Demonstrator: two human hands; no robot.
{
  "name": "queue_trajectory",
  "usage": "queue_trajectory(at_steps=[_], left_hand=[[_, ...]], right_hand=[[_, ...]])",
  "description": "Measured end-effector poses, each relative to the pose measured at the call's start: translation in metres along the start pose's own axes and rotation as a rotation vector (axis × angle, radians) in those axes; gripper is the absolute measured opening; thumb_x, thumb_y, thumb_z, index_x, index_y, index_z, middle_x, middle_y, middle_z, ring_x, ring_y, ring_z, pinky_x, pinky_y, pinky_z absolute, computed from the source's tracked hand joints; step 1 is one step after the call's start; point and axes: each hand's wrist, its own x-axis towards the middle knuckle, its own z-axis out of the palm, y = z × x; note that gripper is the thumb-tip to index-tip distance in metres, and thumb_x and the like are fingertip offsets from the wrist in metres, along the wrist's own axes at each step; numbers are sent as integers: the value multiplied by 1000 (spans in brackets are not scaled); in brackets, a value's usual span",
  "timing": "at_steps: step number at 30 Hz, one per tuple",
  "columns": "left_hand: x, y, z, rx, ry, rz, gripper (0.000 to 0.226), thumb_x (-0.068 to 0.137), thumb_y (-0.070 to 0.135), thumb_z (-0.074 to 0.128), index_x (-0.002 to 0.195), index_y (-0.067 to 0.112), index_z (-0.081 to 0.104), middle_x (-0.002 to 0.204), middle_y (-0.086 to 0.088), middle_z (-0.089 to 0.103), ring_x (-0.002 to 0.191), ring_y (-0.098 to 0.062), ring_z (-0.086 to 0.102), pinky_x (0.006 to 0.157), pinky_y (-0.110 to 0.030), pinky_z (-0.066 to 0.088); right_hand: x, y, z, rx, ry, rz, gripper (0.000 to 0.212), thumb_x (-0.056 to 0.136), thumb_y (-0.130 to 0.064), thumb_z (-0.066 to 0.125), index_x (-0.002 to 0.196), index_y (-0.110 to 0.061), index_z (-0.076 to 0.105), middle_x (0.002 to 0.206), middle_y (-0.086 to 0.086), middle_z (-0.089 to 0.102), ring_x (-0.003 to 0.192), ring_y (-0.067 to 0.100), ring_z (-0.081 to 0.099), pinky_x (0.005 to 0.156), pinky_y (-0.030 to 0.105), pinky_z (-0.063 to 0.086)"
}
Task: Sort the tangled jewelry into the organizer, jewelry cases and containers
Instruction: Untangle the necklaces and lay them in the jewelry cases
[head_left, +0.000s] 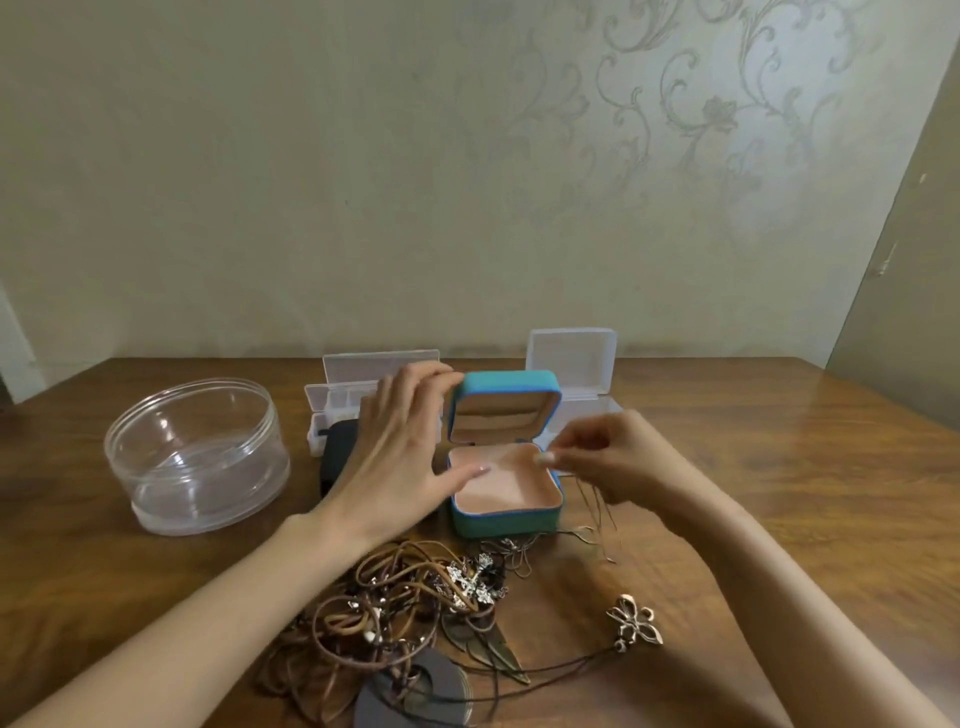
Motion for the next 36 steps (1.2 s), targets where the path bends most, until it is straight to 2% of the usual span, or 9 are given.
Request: queue_trajectory(at_steps=[4, 7, 11, 18, 21, 25, 30, 33, 36], left_hand=[[-10, 8, 4, 20, -62, 38, 90, 69, 53, 73, 141, 13, 37, 135, -5, 32, 122, -19, 29, 103, -36, 25], [-10, 11, 10, 9, -85, 10, 70, 77, 44, 70, 135, 17, 44, 134, -3, 44, 125, -19, 36, 104, -35, 26], [-8, 8, 10, 32, -22, 25, 41, 76, 34, 74, 110, 15, 62, 106, 1, 64, 102, -21, 56, 87, -33, 41], [1, 9, 5, -149, 70, -64, 26, 76, 29, 74, 99, 21, 65, 84, 9, 62, 69, -4, 42, 62, -24, 41], [6, 14, 0, -340, 64, -150, 22, 82, 22, 69, 102, 21, 60, 86, 10, 63, 59, -2, 53, 58, -18, 46], [9, 17, 0, -556, 69, -274, 18, 88, 19, 62, 103, 21, 53, 96, 2, 65, 65, -8, 67, 54, -28, 56], [-3, 28, 11, -678, 29, -367, 20, 93, 17, 53, 109, 27, 47, 111, 1, 51, 83, -17, 66, 47, -29, 57], [-4, 33, 14, -753, -13, -499, 17, 93, 19, 55, 106, 25, 47, 110, 1, 49, 91, -20, 63, 49, -33, 58], [0, 36, 12, -822, -34, -636, 15, 89, 25, 58, 100, 19, 48, 105, -2, 53, 86, -19, 66, 50, -36, 58]], right_hand=[[-9, -19, -2, 540, 0, -160, 20, 76, -25, 68, 79, -5, 69, 55, 0, 39, 47, 9, 29, 42, 15, 27], [-9, -33, -1, 418, -46, -188, 17, 78, -23, 69, 78, -7, 70, 53, -3, 43, 47, 8, 32, 44, 15, 29], [-4, -48, -8, 378, 68, -265, 29, 72, -26, 69, 83, 0, 67, 51, -4, 43, 45, 7, 33, 43, 15, 29], [10, -88, -29, 528, 153, -476, 8, 82, -14, 66, 83, -6, 68, 49, -6, 39, 45, 10, 29, 42, 18, 25], [17, -100, -31, 511, 221, -497, 6, 86, -10, 65, 83, -5, 67, 49, -6, 40, 44, 9, 31, 43, 19, 26], [23, -113, -37, 548, 255, -528, 7, 87, -9, 64, 82, -5, 67, 48, -6, 38, 43, 9, 31, 44, 20, 25], [27, -131, -50, 542, 275, -614, 6, 87, -9, 64, 83, -5, 67, 50, -4, 41, 43, 7, 35, 43, 20, 30], [31, -135, -49, 508, 258, -622, 6, 88, -9, 64, 84, -6, 68, 53, 0, 40, 45, 9, 34, 43, 21, 29], [35, -131, -44, 472, 232, -610, 7, 89, -9, 63, 85, -5, 67, 50, -3, 42, 44, 8, 34, 42, 19, 29]])
